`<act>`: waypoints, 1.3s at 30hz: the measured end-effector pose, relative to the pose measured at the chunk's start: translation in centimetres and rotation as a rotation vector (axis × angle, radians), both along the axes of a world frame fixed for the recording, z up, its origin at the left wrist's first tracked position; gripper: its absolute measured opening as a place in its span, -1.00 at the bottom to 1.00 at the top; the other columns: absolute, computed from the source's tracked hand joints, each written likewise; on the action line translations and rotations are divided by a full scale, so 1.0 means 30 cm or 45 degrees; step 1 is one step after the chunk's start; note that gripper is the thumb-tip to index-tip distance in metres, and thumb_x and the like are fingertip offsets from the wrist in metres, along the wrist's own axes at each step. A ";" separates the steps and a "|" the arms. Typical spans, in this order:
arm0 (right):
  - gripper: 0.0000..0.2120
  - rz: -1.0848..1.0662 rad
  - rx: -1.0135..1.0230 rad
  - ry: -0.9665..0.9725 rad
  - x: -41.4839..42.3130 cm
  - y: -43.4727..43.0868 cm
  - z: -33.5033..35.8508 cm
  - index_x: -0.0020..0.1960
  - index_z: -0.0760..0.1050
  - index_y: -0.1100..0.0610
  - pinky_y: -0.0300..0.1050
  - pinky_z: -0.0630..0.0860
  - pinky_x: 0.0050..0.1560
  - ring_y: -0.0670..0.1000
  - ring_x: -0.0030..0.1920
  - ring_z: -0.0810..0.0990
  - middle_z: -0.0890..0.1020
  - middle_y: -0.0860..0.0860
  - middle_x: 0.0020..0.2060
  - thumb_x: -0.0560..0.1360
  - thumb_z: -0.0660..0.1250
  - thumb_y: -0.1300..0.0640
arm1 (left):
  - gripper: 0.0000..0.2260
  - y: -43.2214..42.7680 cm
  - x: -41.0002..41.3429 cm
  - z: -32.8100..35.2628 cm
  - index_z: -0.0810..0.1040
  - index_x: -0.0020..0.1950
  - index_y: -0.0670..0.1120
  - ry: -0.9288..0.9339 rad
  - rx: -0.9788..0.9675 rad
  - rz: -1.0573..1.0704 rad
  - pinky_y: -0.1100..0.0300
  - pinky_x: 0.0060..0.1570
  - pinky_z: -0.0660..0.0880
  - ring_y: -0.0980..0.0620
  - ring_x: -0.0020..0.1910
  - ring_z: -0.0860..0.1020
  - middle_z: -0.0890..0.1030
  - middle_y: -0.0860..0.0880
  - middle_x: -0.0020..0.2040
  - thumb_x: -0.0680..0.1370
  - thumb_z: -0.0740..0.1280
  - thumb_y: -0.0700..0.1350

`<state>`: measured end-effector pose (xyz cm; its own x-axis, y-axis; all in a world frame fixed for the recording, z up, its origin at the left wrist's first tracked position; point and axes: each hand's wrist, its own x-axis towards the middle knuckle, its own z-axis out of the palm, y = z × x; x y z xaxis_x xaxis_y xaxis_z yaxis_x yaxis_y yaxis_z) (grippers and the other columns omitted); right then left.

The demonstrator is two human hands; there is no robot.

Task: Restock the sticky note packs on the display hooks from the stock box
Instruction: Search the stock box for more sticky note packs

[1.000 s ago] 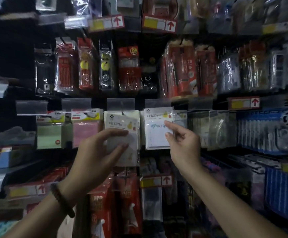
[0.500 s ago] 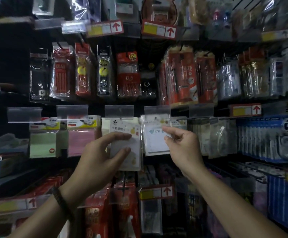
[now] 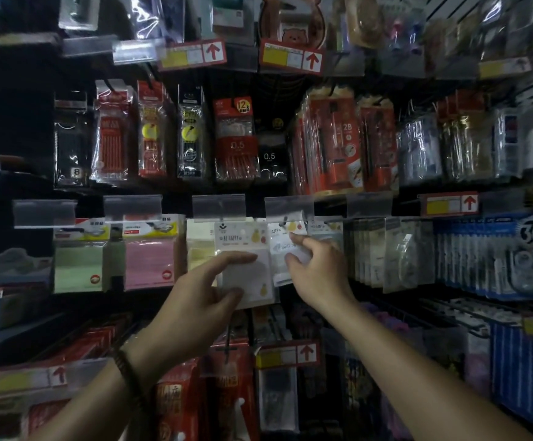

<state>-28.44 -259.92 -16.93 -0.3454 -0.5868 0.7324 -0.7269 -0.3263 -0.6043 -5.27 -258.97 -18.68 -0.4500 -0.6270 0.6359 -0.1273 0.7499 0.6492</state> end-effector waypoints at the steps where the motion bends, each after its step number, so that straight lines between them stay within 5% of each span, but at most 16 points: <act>1: -0.58 -0.058 0.011 0.048 0.000 0.006 -0.011 0.48 0.52 -0.08 -0.46 0.46 -0.06 -0.13 0.03 0.50 0.41 -0.02 0.28 0.63 0.39 -0.01 | -0.55 0.002 -0.007 -0.001 0.53 0.36 0.33 0.008 -0.007 -0.007 -0.13 -0.07 0.74 0.00 0.03 0.75 0.58 0.15 0.25 0.67 0.34 -0.21; 4: -0.66 -0.095 -0.162 0.065 0.002 0.054 -0.048 0.40 0.58 -0.07 -0.10 0.57 0.22 -0.03 0.16 0.55 0.44 -0.07 0.18 0.64 0.35 -0.05 | -0.62 0.007 -0.040 -0.007 0.57 0.32 0.22 0.062 -0.019 -0.016 0.10 -0.06 0.73 0.13 0.06 0.74 0.51 0.13 0.34 0.63 0.39 -0.22; 7: -0.64 0.247 -0.245 -0.182 0.024 0.120 -0.108 0.41 0.52 -0.13 -0.20 0.66 -0.02 -0.13 0.01 0.70 0.66 -0.11 0.05 0.63 0.41 0.03 | -0.65 0.001 -0.073 -0.019 0.60 0.30 0.13 0.109 0.036 -0.053 0.11 -0.08 0.73 0.09 0.08 0.73 0.50 0.03 0.36 0.60 0.43 -0.24; 10: -0.48 0.507 -0.202 -0.345 0.039 0.146 -0.165 0.47 0.47 -0.15 0.04 0.75 -0.07 -0.03 -0.07 0.77 0.72 0.00 -0.01 0.60 0.46 0.23 | -0.65 0.003 -0.117 -0.033 0.61 0.27 0.12 0.121 0.070 -0.113 0.08 -0.09 0.73 0.07 0.08 0.73 0.54 0.01 0.31 0.58 0.45 -0.25; 16: -0.52 0.510 -0.334 -0.474 -0.001 0.127 -0.139 0.38 0.61 -0.12 -0.26 0.62 0.21 -0.21 0.28 0.63 0.66 -0.21 0.28 0.61 0.41 0.35 | -0.50 -0.019 -0.160 -0.030 0.49 0.39 0.30 0.097 -0.095 0.039 0.18 -0.14 0.71 0.20 0.01 0.72 0.52 0.10 0.24 0.60 0.46 -0.20; 21: -0.52 0.529 -0.401 -0.449 -0.006 0.099 -0.088 0.43 0.58 -0.02 -0.49 0.51 0.12 -0.44 0.24 0.55 0.61 -0.20 0.33 0.62 0.35 0.40 | -0.39 -0.057 -0.168 -0.013 0.44 0.44 0.36 0.061 -0.247 0.163 0.12 -0.12 0.72 0.12 -0.04 0.72 0.56 0.11 0.18 0.62 0.41 -0.29; 29: -0.54 0.484 -0.362 -0.357 -0.034 0.042 -0.058 0.44 0.58 -0.01 -0.33 0.51 0.36 -0.22 0.42 0.53 0.58 -0.19 0.41 0.62 0.38 0.35 | -0.39 -0.085 -0.187 0.001 0.39 0.56 0.25 -0.010 -0.355 0.279 0.15 -0.04 0.70 0.15 -0.04 0.69 0.60 0.14 0.08 0.63 0.41 -0.25; 31: -0.54 0.453 -0.323 -0.357 -0.041 0.031 -0.054 0.46 0.57 0.02 -0.28 0.61 0.25 -0.26 0.34 0.57 0.57 -0.18 0.42 0.62 0.38 0.34 | -0.39 -0.092 -0.189 0.008 0.36 0.59 0.23 -0.054 -0.338 0.301 0.15 -0.04 0.70 0.11 -0.02 0.69 0.60 0.14 0.08 0.64 0.42 -0.22; 34: -0.53 0.357 -0.276 -0.325 -0.038 0.013 -0.048 0.47 0.55 0.03 -0.39 0.59 -0.17 -0.28 -0.04 0.67 0.63 -0.14 0.33 0.62 0.40 0.34 | -0.41 -0.098 -0.189 0.026 0.30 0.63 0.19 -0.183 -0.382 0.396 0.21 -0.01 0.68 0.14 0.03 0.64 0.59 0.16 0.08 0.66 0.39 -0.15; 36: -0.53 0.205 -0.264 -0.194 -0.035 -0.002 -0.045 0.49 0.54 0.03 -0.46 0.44 -0.36 -0.28 -0.29 0.48 0.69 -0.06 0.16 0.62 0.40 0.30 | -0.45 -0.093 -0.193 0.035 0.30 0.63 0.15 -0.257 -0.414 0.447 0.39 -0.13 0.60 0.24 -0.04 0.61 0.62 0.16 -0.02 0.67 0.38 -0.10; 39: -0.53 -0.027 -0.228 0.029 -0.024 -0.018 -0.037 0.51 0.52 0.00 -0.53 0.38 -0.33 -0.29 -0.28 0.33 0.61 -0.06 0.05 0.62 0.43 0.20 | -0.52 -0.092 -0.202 0.030 0.39 0.57 0.11 -0.321 -0.380 0.493 0.46 -0.20 0.52 0.31 -0.14 0.61 0.63 0.18 -0.15 0.66 0.40 -0.03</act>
<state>-29.16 -260.46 -18.05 -0.3384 -0.4388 0.8324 -0.7475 -0.4120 -0.5210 -11.32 -261.73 -17.77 -0.3838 -0.5855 0.7140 -0.5544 0.7645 0.3289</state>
